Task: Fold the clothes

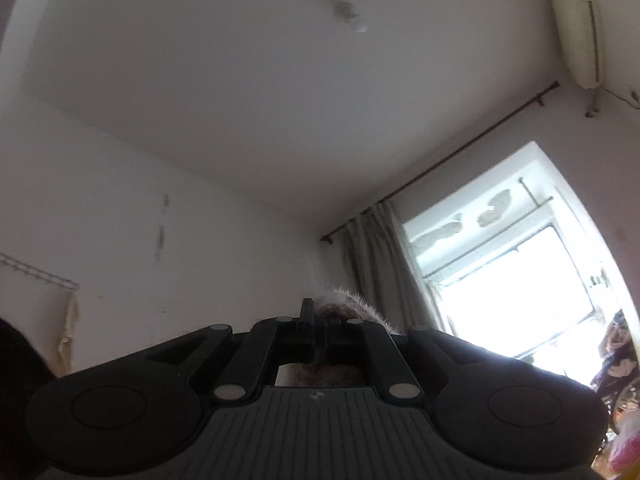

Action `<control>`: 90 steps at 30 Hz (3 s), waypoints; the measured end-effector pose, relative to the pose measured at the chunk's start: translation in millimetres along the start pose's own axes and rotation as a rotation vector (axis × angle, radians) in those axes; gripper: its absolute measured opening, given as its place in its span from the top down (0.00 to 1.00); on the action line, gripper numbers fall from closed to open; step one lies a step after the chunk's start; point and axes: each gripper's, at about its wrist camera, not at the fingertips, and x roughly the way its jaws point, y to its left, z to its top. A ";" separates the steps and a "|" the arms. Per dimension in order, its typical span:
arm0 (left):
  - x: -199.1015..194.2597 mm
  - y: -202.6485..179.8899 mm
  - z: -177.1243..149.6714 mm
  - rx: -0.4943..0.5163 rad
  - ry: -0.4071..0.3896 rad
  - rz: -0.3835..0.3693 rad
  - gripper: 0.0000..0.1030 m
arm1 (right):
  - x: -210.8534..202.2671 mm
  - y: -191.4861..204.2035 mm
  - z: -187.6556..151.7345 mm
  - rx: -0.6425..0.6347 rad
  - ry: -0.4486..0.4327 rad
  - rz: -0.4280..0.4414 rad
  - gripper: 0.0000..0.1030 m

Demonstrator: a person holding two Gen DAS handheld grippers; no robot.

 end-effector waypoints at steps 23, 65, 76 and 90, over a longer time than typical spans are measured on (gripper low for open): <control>240.0 216.5 -395.1 -0.009 0.826 0.347 0.53 | 36.8 -451.0 -378.4 0.316 0.718 -0.860 0.68; -94.8 55.7 -420.1 -0.153 1.341 0.370 0.32 | -91.8 -136.1 -414.5 0.450 1.089 -0.579 0.61; -113.1 64.9 -405.7 -0.220 1.266 0.377 0.85 | -86.3 -168.1 -491.4 0.749 1.261 -0.670 0.71; -123.6 67.4 -406.9 -0.234 1.243 0.304 0.86 | -109.9 -166.6 -511.2 1.025 1.209 -0.736 0.66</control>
